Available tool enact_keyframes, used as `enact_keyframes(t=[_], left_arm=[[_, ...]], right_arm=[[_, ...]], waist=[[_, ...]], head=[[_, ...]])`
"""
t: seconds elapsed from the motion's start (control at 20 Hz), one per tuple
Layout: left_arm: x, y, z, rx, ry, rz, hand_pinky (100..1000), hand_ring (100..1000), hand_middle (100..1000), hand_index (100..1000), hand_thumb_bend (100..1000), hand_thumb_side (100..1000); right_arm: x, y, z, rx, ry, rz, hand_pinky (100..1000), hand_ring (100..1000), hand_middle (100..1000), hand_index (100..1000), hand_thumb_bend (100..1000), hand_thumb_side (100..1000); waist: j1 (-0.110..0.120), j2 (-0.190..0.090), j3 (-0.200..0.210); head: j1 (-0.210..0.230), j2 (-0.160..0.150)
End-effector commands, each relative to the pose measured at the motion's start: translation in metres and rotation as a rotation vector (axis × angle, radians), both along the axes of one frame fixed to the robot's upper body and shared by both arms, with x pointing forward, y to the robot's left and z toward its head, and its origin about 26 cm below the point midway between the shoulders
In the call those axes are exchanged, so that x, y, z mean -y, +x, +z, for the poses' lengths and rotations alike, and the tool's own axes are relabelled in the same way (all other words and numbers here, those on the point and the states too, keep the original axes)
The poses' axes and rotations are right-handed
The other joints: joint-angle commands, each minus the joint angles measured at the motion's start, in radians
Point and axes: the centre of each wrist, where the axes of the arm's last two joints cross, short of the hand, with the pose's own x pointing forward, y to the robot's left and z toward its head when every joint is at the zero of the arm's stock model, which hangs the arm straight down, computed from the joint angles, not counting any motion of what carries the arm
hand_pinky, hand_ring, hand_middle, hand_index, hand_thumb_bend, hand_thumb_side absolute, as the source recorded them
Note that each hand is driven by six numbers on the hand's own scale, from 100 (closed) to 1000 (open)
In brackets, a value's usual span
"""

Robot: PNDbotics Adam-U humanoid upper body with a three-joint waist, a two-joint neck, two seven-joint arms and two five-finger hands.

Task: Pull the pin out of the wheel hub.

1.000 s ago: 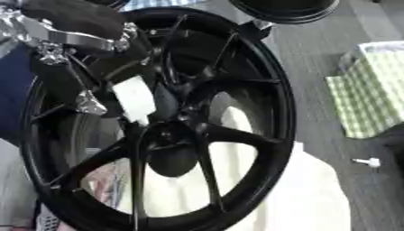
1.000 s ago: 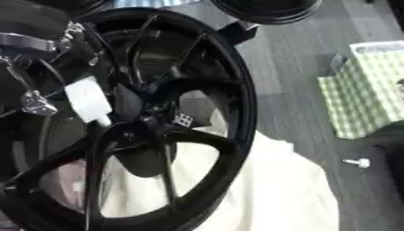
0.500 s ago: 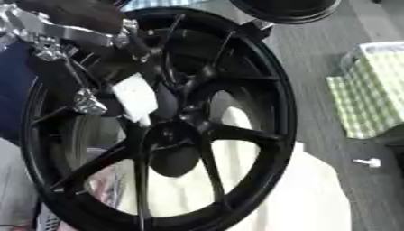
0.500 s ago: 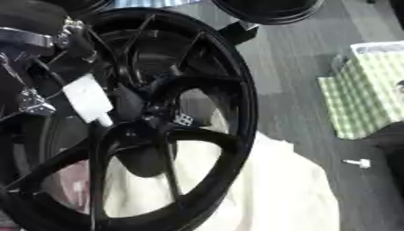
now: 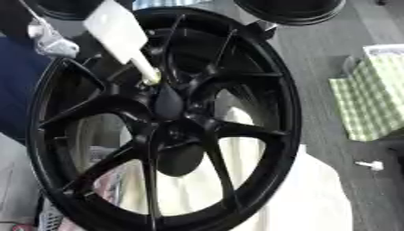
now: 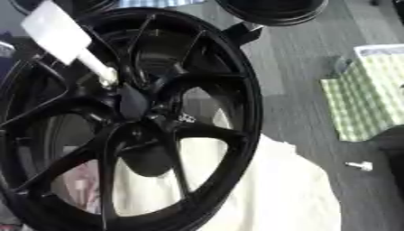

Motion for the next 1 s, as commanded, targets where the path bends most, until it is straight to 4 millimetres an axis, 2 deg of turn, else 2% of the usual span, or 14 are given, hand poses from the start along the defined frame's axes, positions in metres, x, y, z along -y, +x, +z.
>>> enact_keyframes(t=[0.05, 0.25, 0.4, 0.5, 0.6, 0.7, 0.75, 0.8, 0.85, 0.95, 1.0], left_arm=[[-0.048, -0.003, 0.024, 0.069, -0.15, 0.134, 730, 491, 171, 290, 100, 100], [-0.119, 0.0, 0.021, 0.104, -0.305, 0.367, 733, 500, 182, 304, 100, 100], [-0.171, 0.003, 0.005, 0.111, -0.413, 0.542, 730, 504, 188, 313, 100, 100], [-0.195, 0.006, -0.01, 0.105, -0.465, 0.636, 731, 507, 195, 324, 100, 100], [-0.211, 0.011, -0.028, 0.082, -0.487, 0.707, 736, 521, 231, 363, 100, 100], [-0.222, 0.016, -0.047, 0.05, -0.477, 0.776, 752, 557, 313, 427, 100, 100], [-0.226, 0.018, -0.056, 0.033, -0.465, 0.808, 765, 612, 405, 514, 100, 100], [-0.231, 0.021, -0.064, 0.009, -0.457, 0.844, 781, 702, 513, 642, 112, 100], [-0.235, 0.023, -0.073, -0.015, -0.447, 0.881, 802, 760, 601, 741, 160, 100], [-0.238, 0.027, -0.086, -0.056, -0.423, 0.914, 860, 837, 747, 868, 326, 416], [-0.239, 0.029, -0.09, -0.08, -0.408, 0.912, 881, 863, 789, 900, 390, 554]], right_arm=[[0.004, -0.004, 0.009, 0.026, -0.024, -0.034, 607, 647, 543, 665, 100, 474], [0.009, -0.006, 0.008, 0.032, -0.03, -0.06, 608, 647, 544, 665, 100, 469], [0.01, -0.007, 0.009, 0.041, -0.031, -0.069, 609, 646, 545, 666, 100, 466], [0.009, -0.008, 0.009, 0.046, -0.031, -0.068, 609, 647, 545, 666, 100, 464], [0.007, -0.007, 0.01, 0.05, -0.031, -0.062, 609, 647, 545, 666, 100, 462], [0.006, -0.007, 0.01, 0.051, -0.031, -0.057, 609, 648, 546, 666, 100, 461], [0.006, -0.007, 0.011, 0.052, -0.03, -0.056, 609, 647, 546, 665, 100, 460], [0.006, -0.007, 0.01, 0.052, -0.029, -0.056, 609, 647, 546, 665, 100, 460], [0.006, -0.007, 0.01, 0.052, -0.029, -0.055, 609, 647, 546, 666, 100, 459], [0.006, -0.007, 0.011, 0.053, -0.029, -0.056, 609, 647, 546, 666, 100, 459], [0.006, -0.007, 0.011, 0.054, -0.029, -0.057, 609, 647, 546, 666, 100, 459]], waist=[[-0.003, -0.035, 0.01], [-0.007, -0.045, 0.04], [-0.013, -0.052, 0.061], [-0.017, -0.055, 0.071], [-0.022, -0.058, 0.076], [-0.026, -0.061, 0.078], [-0.027, -0.062, 0.078], [-0.028, -0.063, 0.077], [-0.029, -0.064, 0.076], [-0.031, -0.064, 0.073], [-0.032, -0.064, 0.071]], head=[[-0.003, 0.007], [-0.013, 0.014], [-0.018, 0.016], [-0.019, 0.012], [-0.019, 0.008], [-0.014, 0.006], [-0.011, 0.004], [-0.008, 0.002], [-0.006, 0.0], [-0.003, 0.0], [-0.004, 0.001]])
